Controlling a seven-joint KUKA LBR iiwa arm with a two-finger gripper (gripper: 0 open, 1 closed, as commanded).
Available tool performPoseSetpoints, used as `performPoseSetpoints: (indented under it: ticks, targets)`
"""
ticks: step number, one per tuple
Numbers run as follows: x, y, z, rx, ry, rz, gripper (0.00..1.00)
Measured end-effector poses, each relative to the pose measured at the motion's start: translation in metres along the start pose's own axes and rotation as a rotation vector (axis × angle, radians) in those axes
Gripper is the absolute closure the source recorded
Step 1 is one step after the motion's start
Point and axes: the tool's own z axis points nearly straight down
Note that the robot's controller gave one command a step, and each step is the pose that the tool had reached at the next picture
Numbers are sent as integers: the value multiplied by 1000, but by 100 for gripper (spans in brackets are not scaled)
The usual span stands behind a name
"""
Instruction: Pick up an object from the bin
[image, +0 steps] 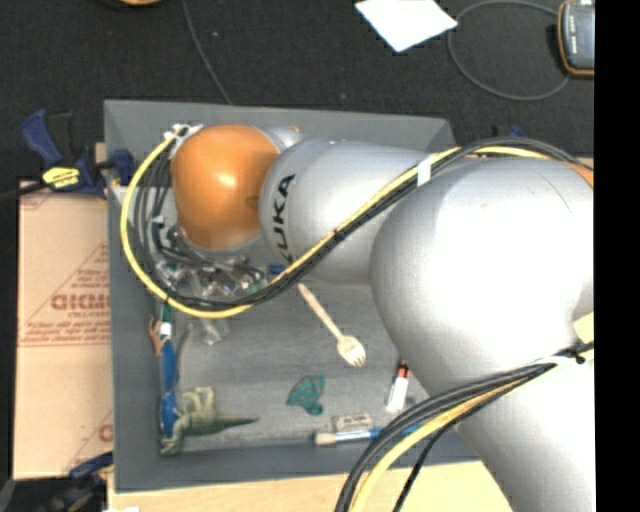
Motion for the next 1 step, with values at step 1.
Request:
performPoseSetpoints:
  ticks: [1]
  targets:
    - [49, -46, 2, 0, -1, 132, 0]
